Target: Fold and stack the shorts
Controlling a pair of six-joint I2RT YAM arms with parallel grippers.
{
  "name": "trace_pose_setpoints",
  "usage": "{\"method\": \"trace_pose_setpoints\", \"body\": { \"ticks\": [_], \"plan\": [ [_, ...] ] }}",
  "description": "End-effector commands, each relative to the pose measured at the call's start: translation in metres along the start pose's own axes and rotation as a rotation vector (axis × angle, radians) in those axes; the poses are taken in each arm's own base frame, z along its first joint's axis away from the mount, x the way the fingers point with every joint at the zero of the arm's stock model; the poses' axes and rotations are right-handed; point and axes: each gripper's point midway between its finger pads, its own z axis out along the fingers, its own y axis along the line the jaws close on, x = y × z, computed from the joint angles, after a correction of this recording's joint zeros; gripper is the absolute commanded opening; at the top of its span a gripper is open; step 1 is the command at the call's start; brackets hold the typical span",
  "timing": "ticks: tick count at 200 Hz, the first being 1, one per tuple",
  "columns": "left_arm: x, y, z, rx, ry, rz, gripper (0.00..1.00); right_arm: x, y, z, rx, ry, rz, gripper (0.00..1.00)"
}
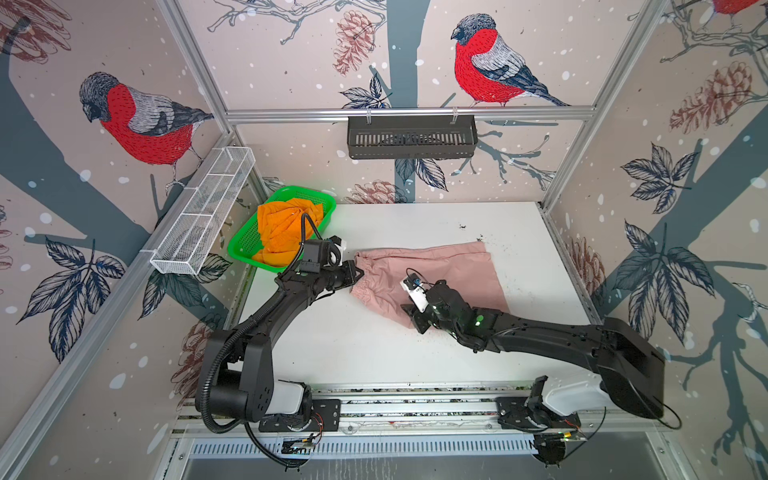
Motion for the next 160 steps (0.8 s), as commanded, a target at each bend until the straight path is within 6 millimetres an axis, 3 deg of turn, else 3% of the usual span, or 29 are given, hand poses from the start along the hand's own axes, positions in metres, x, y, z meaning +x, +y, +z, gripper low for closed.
{"method": "trace_pose_setpoints", "body": {
  "ticks": [1, 39, 57, 81, 115, 138, 160],
  "plan": [
    [-0.002, 0.005, -0.007, -0.064, 0.044, 0.037, 0.0, 0.023, -0.027, -0.002, 0.108, 0.072, -0.001, 0.19],
    [-0.024, -0.004, -0.019, -0.094, 0.037, 0.073, 0.0, 0.04, -0.022, 0.024, 0.075, 0.1, -0.001, 0.09],
    [-0.03, -0.006, -0.022, -0.098, 0.028, 0.08, 0.0, 0.043, -0.008, 0.045, 0.018, 0.115, 0.006, 0.04],
    [-0.041, -0.007, -0.027, -0.115, 0.024, 0.097, 0.0, 0.062, 0.01, 0.071, -0.037, 0.185, 0.003, 0.03],
    [-0.062, -0.009, -0.033, -0.14, 0.016, 0.123, 0.0, 0.079, 0.057, 0.096, -0.201, 0.264, -0.007, 0.03],
    [-0.07, -0.006, -0.035, -0.171, 0.013, 0.132, 0.0, 0.078, 0.068, 0.105, -0.227, 0.287, 0.004, 0.07],
    [-0.069, -0.003, -0.034, -0.184, 0.029, 0.14, 0.0, 0.053, 0.065, 0.099, -0.22, 0.231, 0.026, 0.19]
  ]
}}
